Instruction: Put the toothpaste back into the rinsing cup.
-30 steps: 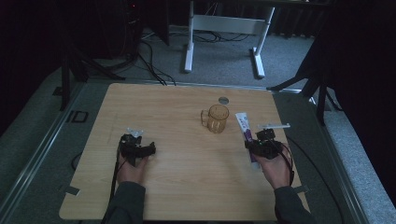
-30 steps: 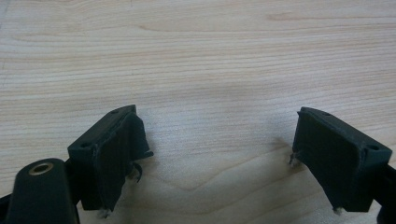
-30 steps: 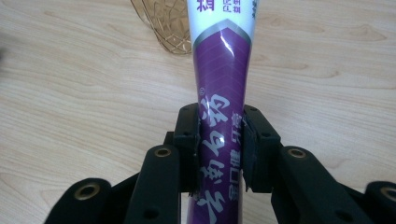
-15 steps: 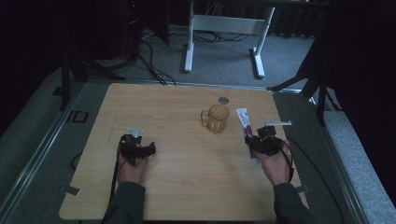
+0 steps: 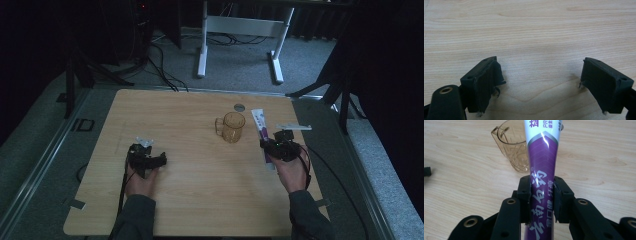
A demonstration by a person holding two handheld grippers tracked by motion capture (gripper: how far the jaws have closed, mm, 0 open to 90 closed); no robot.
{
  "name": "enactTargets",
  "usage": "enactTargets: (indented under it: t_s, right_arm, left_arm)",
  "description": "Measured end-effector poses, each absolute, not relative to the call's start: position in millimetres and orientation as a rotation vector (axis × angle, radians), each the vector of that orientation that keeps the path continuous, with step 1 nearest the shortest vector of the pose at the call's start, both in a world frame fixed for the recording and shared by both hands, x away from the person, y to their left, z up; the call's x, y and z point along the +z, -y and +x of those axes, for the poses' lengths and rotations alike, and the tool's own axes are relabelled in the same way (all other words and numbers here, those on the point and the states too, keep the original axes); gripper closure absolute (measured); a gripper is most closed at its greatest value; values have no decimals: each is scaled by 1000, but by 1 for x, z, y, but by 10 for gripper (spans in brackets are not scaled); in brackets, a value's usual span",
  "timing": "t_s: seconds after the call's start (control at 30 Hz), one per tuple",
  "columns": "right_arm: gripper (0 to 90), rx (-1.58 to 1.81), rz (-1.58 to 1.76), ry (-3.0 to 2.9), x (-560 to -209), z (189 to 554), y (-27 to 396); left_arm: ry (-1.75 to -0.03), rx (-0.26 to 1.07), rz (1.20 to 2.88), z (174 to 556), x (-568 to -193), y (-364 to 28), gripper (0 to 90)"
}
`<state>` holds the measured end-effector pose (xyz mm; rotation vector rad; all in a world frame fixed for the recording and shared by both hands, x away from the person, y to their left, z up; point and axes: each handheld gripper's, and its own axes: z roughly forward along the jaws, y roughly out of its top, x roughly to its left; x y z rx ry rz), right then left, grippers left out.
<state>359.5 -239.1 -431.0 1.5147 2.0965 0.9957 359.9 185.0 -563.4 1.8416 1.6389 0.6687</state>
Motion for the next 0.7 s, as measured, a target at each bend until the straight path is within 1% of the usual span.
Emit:
enactTargets:
  t_s: [0.7]
  right_arm:
    - [712, 1053, 1469, -2056, -424, 369, 233]
  left_arm:
    - [-1639, 668, 1841, 360, -563, -185, 147]
